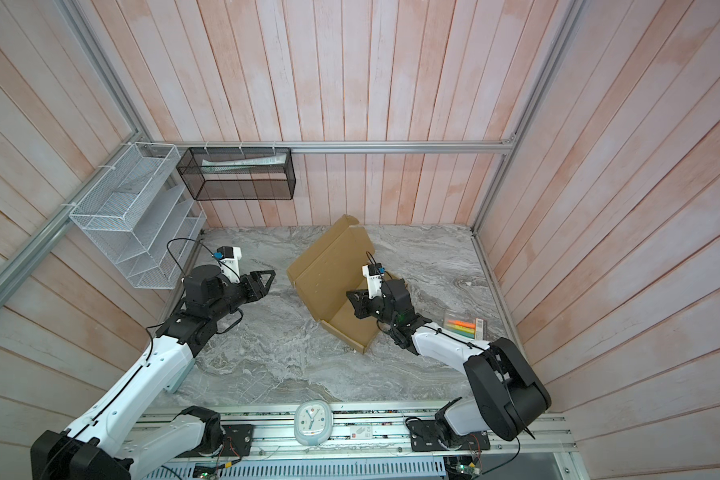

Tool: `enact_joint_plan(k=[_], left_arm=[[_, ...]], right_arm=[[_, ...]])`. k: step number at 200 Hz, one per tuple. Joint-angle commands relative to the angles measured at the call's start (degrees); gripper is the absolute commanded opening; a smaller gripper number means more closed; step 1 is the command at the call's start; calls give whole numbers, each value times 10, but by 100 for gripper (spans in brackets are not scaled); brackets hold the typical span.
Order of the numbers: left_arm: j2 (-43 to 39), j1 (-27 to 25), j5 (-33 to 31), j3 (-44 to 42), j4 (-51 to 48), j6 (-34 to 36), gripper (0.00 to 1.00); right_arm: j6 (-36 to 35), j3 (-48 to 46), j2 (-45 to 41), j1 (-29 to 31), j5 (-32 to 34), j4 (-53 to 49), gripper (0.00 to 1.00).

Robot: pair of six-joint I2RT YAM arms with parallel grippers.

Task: Fold the paper box
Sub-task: 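Hold the lid upright with the left gripper while the right lifts out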

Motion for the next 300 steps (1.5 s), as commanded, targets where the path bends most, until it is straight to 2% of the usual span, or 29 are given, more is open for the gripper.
enact_joint_plan(k=[1,26,62,86,115,152,189,243,286,300], left_arm=[[-26,-1,31,-22,-33,-7,62],[-51,-26,10,-39,-47,-14,66],[-71,-97,-43,-56,-53,-28,66],[-67,-136,-73,-71,-34,-43,66],[-41,-159,-82,-77,-1,-51,66],[2,-171,-94,-69,38,-49,65],[44,-170,-113,-54,61,-41,60],[95,-171,-116,-32,99,-32,58],[126,-171,-121,-11,107,-19,51],[134,-171,-124,-8,109,-16,47]], right_arm=[[-9,-10,-12,-5,8,-19,15],[-10,-11,-14,-6,8,-19,15],[-9,-8,-11,-8,1,-17,15],[-10,-5,-8,-9,-4,-18,15],[-11,1,-7,-9,-7,-23,15],[-12,3,-8,-11,-10,-27,15],[-14,4,-7,-12,-12,-30,15],[-16,7,-5,-15,-19,-32,15],[-14,3,0,-16,-22,-29,15],[-13,1,1,-17,-23,-28,15]])
